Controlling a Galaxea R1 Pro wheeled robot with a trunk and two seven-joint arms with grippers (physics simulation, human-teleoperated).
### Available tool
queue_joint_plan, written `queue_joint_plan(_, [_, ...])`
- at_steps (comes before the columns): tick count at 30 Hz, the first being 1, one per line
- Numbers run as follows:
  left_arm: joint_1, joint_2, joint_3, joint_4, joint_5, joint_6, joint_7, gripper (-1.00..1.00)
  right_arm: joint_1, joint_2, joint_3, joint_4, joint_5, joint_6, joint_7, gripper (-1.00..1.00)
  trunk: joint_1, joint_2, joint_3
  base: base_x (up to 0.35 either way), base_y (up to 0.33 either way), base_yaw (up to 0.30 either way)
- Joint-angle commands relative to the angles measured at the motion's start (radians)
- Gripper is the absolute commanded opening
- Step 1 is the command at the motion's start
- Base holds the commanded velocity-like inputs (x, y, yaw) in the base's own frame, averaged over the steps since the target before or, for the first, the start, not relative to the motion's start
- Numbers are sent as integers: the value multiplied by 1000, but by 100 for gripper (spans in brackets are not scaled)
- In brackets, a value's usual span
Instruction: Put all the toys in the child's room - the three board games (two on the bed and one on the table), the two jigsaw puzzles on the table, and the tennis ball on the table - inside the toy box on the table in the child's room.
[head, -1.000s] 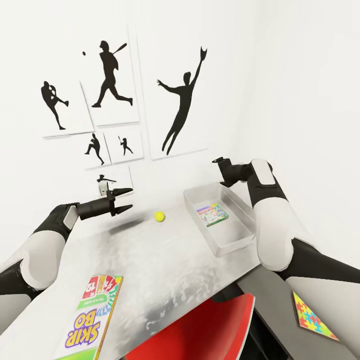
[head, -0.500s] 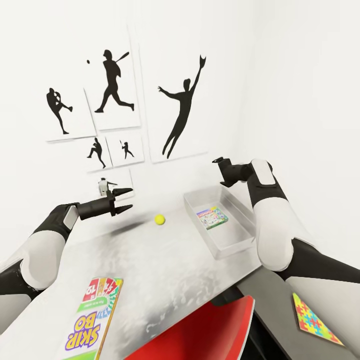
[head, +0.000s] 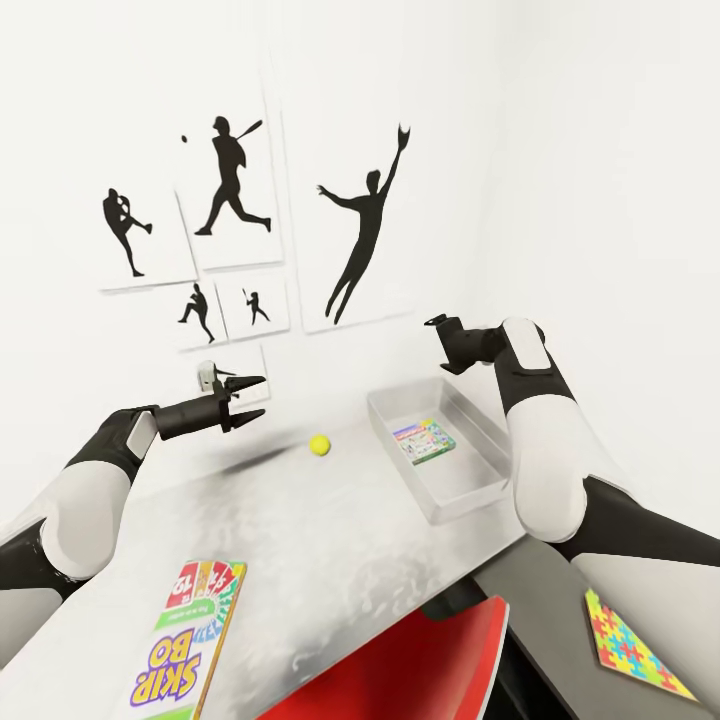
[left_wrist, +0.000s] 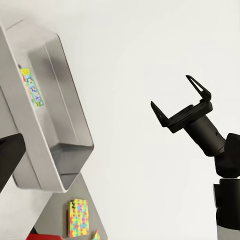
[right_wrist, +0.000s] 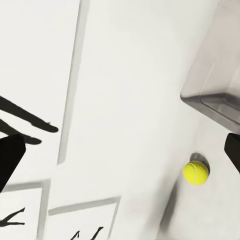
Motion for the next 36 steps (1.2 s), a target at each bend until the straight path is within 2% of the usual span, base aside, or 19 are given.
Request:
queue_joint_plan(1, [-1, -1, 7, 0, -10, 7, -7, 100, -1, 1, -4, -2, -10, 1, -10, 100, 1, -2, -1, 0, 0, 0])
queue_joint_plan(36, [-1, -1, 7, 0, -10, 7, -7, 100, -1, -1, -3, -2, -9, 1, -9, 100, 1, -2, 55, 0, 0, 0])
